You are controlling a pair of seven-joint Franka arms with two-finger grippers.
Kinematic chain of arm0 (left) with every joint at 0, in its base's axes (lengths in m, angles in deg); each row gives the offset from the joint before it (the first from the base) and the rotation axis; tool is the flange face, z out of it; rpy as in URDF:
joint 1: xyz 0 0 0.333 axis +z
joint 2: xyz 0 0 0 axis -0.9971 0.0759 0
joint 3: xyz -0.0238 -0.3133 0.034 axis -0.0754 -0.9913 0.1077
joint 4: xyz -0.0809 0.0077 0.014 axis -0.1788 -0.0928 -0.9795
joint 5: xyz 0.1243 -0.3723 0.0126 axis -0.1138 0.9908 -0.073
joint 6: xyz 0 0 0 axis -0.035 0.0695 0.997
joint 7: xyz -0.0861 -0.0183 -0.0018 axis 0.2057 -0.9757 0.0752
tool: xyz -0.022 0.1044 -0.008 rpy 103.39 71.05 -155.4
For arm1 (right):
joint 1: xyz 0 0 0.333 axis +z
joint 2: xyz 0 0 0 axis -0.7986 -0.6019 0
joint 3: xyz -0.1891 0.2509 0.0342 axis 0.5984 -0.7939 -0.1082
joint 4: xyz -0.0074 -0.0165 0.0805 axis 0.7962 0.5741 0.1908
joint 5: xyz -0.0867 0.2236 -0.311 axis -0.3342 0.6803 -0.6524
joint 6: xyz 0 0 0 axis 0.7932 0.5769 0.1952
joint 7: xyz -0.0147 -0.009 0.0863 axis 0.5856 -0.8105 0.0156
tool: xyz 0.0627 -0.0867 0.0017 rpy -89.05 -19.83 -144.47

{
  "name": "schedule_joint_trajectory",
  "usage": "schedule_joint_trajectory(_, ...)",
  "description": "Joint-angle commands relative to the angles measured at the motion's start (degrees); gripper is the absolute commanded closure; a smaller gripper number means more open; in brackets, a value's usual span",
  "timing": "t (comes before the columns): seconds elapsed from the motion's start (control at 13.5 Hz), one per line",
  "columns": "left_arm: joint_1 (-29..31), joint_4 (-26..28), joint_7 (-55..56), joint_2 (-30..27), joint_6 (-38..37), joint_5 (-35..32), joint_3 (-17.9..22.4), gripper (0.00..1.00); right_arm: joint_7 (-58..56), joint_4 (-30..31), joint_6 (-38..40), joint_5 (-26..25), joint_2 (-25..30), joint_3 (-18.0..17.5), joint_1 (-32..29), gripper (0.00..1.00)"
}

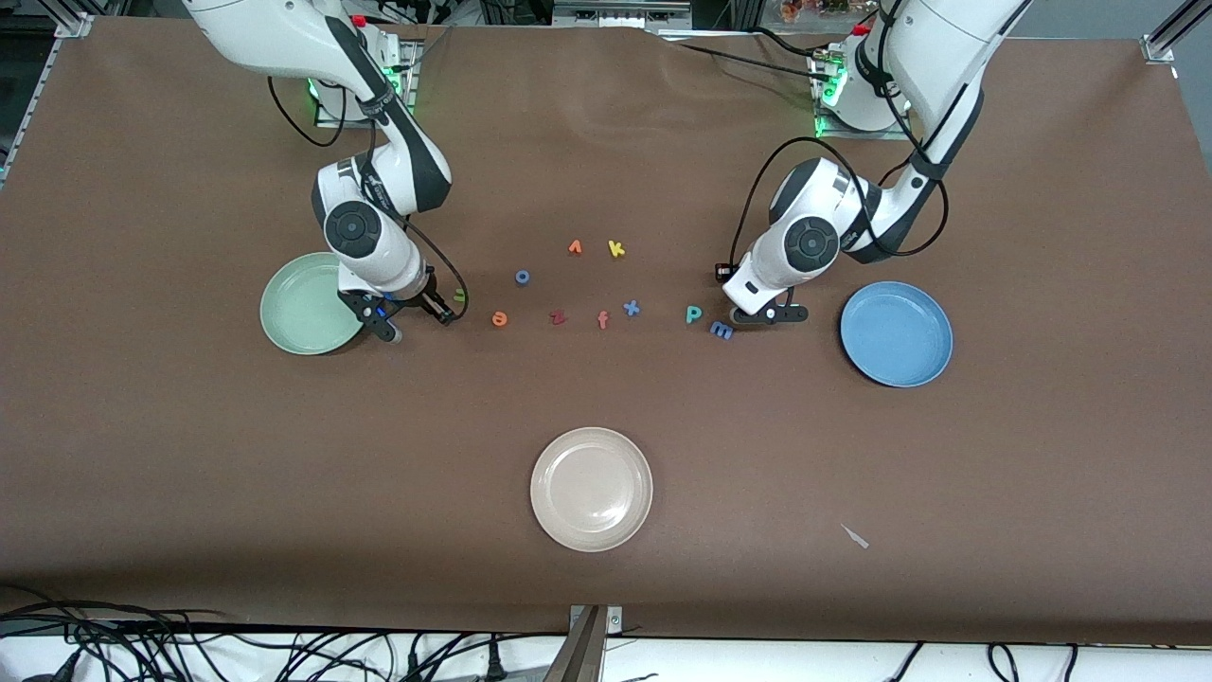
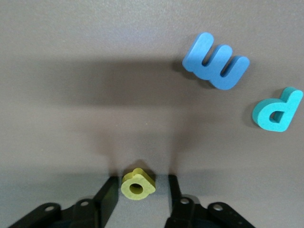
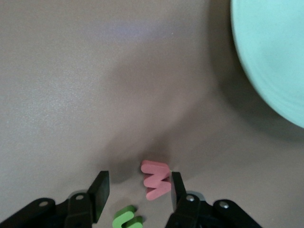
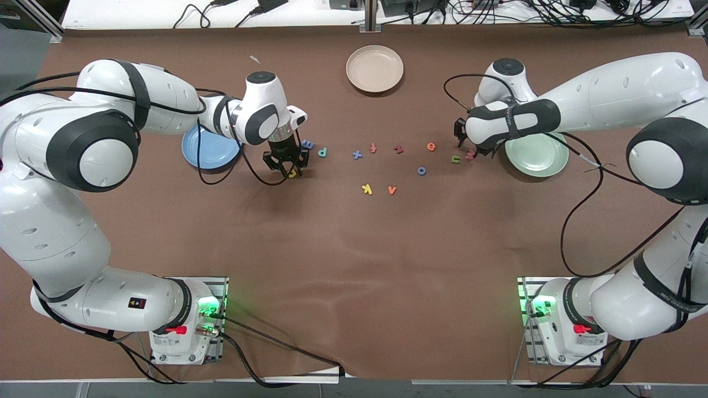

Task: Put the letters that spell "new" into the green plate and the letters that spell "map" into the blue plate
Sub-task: 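Grasp the pink w and yellow a with the right and left grippers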

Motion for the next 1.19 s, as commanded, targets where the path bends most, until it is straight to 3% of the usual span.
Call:
schedule_joint_trajectory(0.0,-0.51,0.27,0.17,0.31,0.74,1.08,0.08,0.59,0.88,1.33,-1.18,-0.88,0.5,0.33,0.42,0.39)
schedule_joint_trajectory(0.22,-0.51,0.18,0.17,0.4,0.74,1.08,0.08,0.71,0.7,1.77,-1.97,-0.88,0.5,0.33,0.42,0.39)
schedule_joint_trajectory(0.52,-0.51,0.18,0.26,0.48,0.66,1.08,0.08,0.72,0.35,2.12,-2.67,-0.88,0.32,0.42,0.33,0.43)
schedule_joint_trajectory(0.67,-0.42,0.1,0.17,0.31,0.39,1.08,0.08,0.72,0.35,2.21,-3.02,-0.88,0.24,0.42,0.33,0.55)
schedule_joint_trajectory(0.89,0.01,-0.17,0.08,-0.66,-0.05,1.08,0.08,0.72,0.17,2.21,-3.03,-0.88,-0.2,0.42,0.33,0.86)
schedule_joint_trajectory(1.11,0.89,-2.26,-0.53,-2.85,-4.15,1.0,0.51,0.72,-0.09,2.12,-2.41,-0.88,0.23,0.86,0.33,0.95)
